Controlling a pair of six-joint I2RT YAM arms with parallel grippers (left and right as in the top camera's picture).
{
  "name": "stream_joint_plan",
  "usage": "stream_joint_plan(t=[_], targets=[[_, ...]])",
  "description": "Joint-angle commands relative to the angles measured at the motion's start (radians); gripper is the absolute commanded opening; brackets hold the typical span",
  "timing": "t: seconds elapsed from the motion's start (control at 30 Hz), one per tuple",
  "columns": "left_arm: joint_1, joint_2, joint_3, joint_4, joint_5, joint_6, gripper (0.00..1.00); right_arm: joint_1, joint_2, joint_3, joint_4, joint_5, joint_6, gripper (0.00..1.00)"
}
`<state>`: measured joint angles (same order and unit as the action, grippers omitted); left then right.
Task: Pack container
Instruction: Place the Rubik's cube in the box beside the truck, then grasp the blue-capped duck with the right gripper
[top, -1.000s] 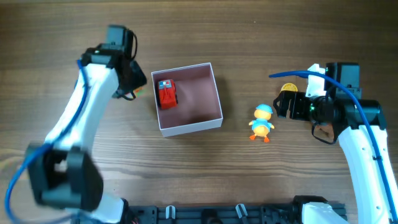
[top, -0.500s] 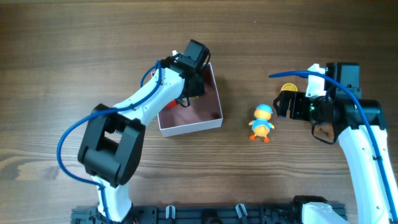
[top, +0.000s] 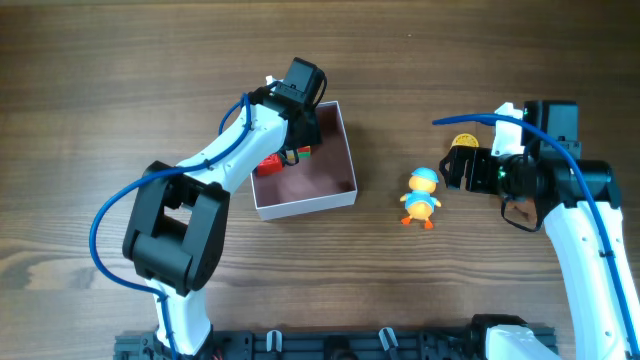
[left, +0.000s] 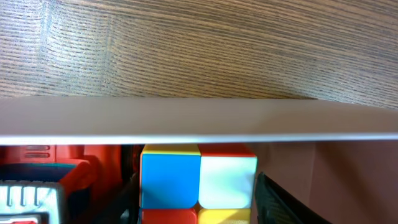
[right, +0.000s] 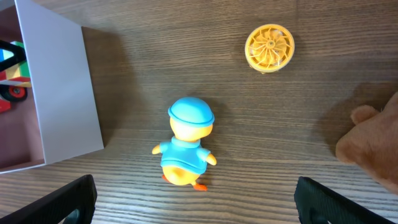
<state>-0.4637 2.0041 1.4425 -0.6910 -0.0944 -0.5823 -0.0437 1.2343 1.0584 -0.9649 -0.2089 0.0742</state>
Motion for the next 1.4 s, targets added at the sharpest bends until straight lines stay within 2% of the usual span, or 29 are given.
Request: stream_joint_plan(t=[0.0, 0.13, 0.37, 0.5, 0.6, 0.67, 0.77, 0.9, 0.97, 1.03, 1.2, 1.37], targets=[[0.001, 0.005, 0.002, -0.001, 0.000, -0.001, 0.60, 0.004, 0.008, 0.014, -0.001, 0.005, 0.007, 1.00], [-0.002, -0.004, 0.002, -0.014, 0.000, 0.003, 0.58, 0.004, 0.008, 0.014, -0.001, 0.005, 0.007, 1.00], [-0.050, -0.150, 0.011, -0.024, -0.017, 0.136, 0.59, 0.004, 0.008, 0.014, -0.001, 0.005, 0.007, 1.00], [-0.052, -0.293, 0.011, -0.077, -0.132, 0.135, 0.60, 0.004, 0.007, 0.014, 0.000, 0.005, 0.008, 1.00], [-0.035, -0.423, 0.011, -0.148, -0.232, 0.124, 0.68, 0.005, -0.003, 0.073, -0.031, 0.005, 0.043, 1.00], [0.010, -0.496, 0.011, -0.191, -0.232, 0.064, 0.75, 0.008, -0.015, 0.189, -0.093, 0.026, 0.066, 1.00], [0.148, -0.560, 0.011, -0.263, -0.218, 0.012, 0.79, 0.050, -0.017, 0.352, -0.164, 0.119, 0.091, 1.00], [0.377, -0.558, -0.003, -0.312, -0.077, 0.013, 0.80, 0.145, 0.013, 0.367, -0.174, 0.191, 0.178, 1.00], [0.500, -0.552, -0.015, -0.313, 0.005, 0.040, 0.80, 0.198, 0.097, 0.340, -0.178, 0.198, 0.285, 1.00], [0.555, -0.551, -0.017, -0.317, 0.046, 0.082, 0.80, 0.205, 0.210, 0.320, -0.201, 0.194, 0.373, 1.00], [0.565, -0.551, -0.017, -0.317, 0.045, 0.108, 0.80, 0.220, 0.429, 0.228, -0.169, 0.156, 0.370, 1.00], [0.565, -0.551, -0.017, -0.312, 0.045, 0.108, 0.82, 0.268, 0.470, 0.061, -0.032, 0.156, 0.369, 1.00]])
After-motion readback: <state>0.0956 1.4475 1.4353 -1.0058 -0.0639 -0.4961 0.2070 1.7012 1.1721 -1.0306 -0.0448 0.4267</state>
